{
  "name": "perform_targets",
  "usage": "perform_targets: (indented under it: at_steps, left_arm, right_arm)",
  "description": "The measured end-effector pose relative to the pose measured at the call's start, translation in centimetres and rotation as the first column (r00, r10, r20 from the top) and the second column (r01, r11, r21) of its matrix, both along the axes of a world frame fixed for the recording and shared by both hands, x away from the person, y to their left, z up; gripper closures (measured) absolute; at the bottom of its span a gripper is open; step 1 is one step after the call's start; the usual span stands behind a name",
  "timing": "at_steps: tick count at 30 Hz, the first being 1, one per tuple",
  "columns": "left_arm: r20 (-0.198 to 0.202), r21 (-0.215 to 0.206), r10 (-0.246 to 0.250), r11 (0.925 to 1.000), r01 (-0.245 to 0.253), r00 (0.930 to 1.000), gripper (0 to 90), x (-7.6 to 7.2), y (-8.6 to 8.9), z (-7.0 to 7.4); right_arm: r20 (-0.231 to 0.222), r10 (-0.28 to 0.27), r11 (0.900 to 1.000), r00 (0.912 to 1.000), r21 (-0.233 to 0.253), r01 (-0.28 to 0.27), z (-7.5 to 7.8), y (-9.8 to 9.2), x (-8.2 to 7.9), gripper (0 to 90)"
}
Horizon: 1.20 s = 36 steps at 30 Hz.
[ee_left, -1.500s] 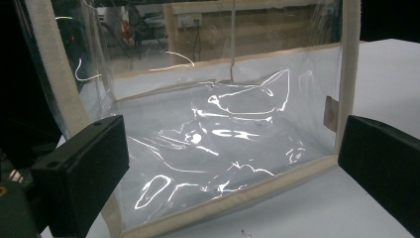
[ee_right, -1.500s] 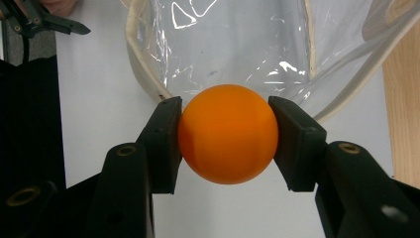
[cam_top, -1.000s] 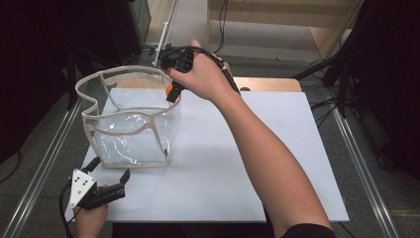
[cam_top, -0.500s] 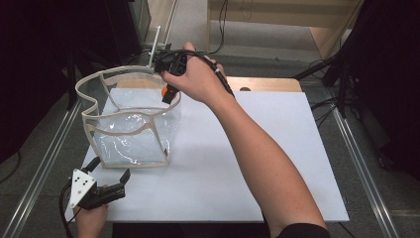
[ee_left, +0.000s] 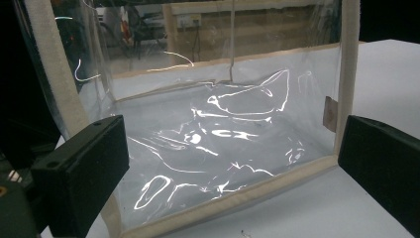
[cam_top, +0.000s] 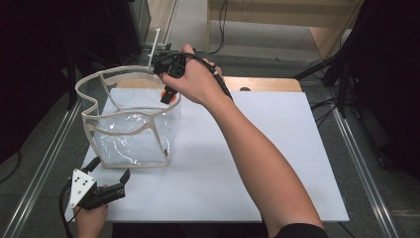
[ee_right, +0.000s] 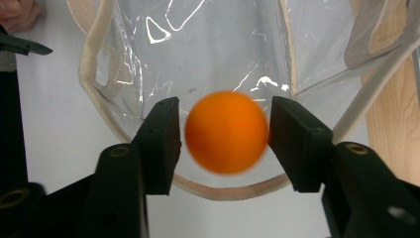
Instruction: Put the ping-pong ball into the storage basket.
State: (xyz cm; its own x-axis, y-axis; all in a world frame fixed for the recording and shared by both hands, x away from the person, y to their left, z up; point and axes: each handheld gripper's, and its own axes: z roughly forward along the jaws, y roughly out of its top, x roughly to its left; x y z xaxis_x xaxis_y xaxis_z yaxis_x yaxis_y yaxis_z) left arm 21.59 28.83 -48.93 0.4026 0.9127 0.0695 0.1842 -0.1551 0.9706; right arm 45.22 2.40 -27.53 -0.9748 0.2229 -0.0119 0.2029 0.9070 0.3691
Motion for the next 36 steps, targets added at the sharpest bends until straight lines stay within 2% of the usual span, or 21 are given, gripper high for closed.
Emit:
perform_targets:
  at_steps: [4,10,18,25,28,30,36]
  left_arm:
    - [0.001,0.001,0.000,1.0000,0.000,1.0000,0.0,0.0,0.0,0.0]
    - [0.000,0.003,0.001,1.0000,-0.001,1.0000,0.0,0.0,0.0,0.0]
    - [0.000,0.005,0.002,1.0000,-0.002,1.0000,0.0,0.0,0.0,0.0]
    - [0.000,0.006,0.002,1.0000,-0.002,1.0000,0.0,0.0,-0.1,0.0]
    - [0.000,0.004,0.002,1.0000,-0.002,1.0000,0.0,0.0,-0.1,0.0]
    - [0.000,0.005,0.002,1.0000,-0.002,1.0000,0.0,0.0,-0.1,0.0]
    - [0.000,0.004,0.003,1.0000,-0.003,1.0000,0.0,0.0,-0.1,0.0]
  right_arm:
    - [0.016,-0.016,1.000,0.9997,-0.005,0.016,0.1,-0.5,-0.1,35.6]
    - [0.040,-0.044,0.999,0.9982,0.032,0.043,0.4,-1.8,-0.3,26.9]
    - [0.047,-0.071,0.997,0.9964,0.044,0.069,0.7,-3.5,-0.7,15.1]
    - [0.039,-0.083,0.996,0.9958,0.042,0.082,0.2,-4.5,-1.0,8.4]
    - [0.036,-0.096,0.995,0.9947,0.037,0.095,0.0,-4.8,-1.1,0.0]
    - [0.060,-0.102,0.994,0.9930,0.034,0.100,-0.2,-5.0,-1.2,0.0]
    - [0.052,-0.104,0.994,0.9932,0.026,0.102,-0.8,-5.4,-1.5,0.0]
